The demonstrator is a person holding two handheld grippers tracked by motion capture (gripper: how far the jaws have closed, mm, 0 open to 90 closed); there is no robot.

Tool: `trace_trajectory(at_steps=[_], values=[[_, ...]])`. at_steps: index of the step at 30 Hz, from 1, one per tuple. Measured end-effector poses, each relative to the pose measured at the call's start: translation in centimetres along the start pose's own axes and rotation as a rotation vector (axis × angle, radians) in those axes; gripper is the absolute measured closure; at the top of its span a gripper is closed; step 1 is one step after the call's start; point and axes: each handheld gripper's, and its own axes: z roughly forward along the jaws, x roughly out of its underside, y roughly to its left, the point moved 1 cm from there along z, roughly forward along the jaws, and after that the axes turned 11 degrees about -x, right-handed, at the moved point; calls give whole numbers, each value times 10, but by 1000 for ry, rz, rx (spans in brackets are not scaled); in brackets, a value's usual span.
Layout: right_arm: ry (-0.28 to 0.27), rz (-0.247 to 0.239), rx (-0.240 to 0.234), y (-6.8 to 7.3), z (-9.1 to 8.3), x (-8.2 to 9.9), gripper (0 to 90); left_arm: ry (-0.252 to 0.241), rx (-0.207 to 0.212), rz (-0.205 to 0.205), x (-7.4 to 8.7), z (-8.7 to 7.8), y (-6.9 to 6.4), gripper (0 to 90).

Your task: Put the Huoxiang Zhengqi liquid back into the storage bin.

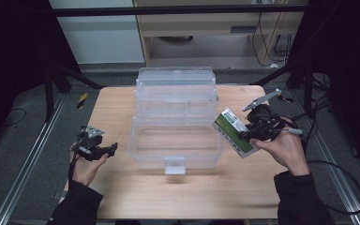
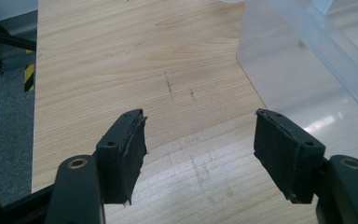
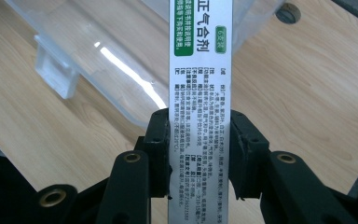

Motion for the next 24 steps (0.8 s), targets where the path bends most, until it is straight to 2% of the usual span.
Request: trace_trajectory(at_steps=[4, 9, 18, 24], values=[[-5, -35, -20, 3, 0, -11, 643, -1, 0, -1, 0, 0, 1, 330], [-2, -76, -19, 5, 3, -25, 643, -1, -2, -3, 0, 0, 2, 328], [0, -130, -104, 5, 15, -47, 643, -3, -4, -5, 0, 0, 3, 326], [38, -182, -134, 6, 29, -58, 643, -1, -7, -9, 1, 0, 5, 326]])
